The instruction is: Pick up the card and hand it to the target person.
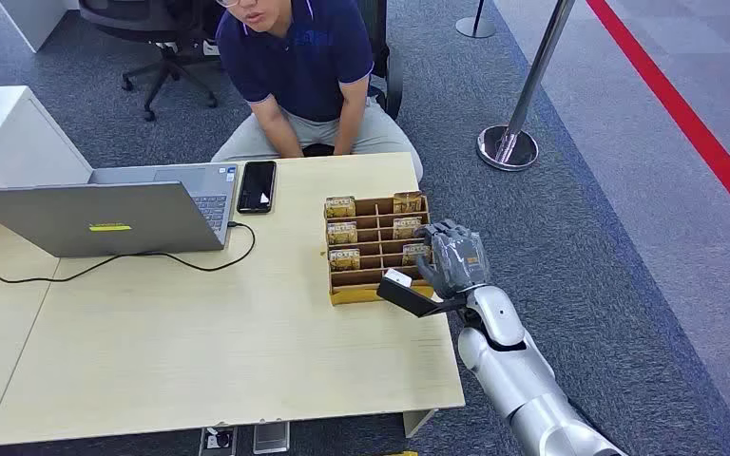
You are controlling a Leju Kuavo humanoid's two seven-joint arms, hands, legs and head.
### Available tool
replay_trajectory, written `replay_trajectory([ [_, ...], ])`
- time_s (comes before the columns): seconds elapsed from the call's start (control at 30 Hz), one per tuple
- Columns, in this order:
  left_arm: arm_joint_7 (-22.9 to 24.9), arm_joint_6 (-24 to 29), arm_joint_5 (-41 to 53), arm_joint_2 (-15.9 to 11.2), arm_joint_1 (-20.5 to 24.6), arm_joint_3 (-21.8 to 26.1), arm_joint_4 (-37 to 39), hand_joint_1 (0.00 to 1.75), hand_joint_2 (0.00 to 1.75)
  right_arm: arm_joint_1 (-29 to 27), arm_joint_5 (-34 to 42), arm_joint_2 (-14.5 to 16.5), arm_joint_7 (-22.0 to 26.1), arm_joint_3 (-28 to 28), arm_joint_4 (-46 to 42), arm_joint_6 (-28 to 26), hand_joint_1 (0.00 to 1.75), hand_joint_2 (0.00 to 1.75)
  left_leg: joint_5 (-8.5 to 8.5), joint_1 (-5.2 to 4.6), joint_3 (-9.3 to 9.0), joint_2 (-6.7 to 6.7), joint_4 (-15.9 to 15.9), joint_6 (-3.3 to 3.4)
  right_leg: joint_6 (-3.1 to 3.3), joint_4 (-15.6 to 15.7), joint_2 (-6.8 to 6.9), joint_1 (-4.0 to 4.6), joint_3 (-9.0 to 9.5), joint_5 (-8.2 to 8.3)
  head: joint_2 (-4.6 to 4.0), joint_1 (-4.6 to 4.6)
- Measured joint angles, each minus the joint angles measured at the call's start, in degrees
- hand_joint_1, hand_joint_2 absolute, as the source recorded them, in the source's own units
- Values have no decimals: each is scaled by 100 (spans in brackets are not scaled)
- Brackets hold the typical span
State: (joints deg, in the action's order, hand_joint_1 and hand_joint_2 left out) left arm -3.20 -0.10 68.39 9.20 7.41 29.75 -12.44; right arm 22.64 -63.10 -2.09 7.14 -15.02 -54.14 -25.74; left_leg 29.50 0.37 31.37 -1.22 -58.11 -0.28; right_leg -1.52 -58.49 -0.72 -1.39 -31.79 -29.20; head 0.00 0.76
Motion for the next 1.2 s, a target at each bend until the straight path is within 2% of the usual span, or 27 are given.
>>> replay_trajectory([
  [0.77,36,50,0,1,-1,0,0,0,0,157,99,103,5,-110,201,45,98,175,0,0,1,0,0,0,0,0,0,0,0,0,0,-1],
  [1.1,49,65,-9,1,-8,0,2,0,0,251,-110,189,-202,-256,604,-108,91,175,0,0,1,0,0,0,0,0,0,0,0,0,0,0],
  [1.2,49,66,-9,0,-11,0,2,0,0,266,-129,193,-239,-268,658,-136,82,175,0,0,0,0,0,0,0,0,0,0,0,0,0,2],
])
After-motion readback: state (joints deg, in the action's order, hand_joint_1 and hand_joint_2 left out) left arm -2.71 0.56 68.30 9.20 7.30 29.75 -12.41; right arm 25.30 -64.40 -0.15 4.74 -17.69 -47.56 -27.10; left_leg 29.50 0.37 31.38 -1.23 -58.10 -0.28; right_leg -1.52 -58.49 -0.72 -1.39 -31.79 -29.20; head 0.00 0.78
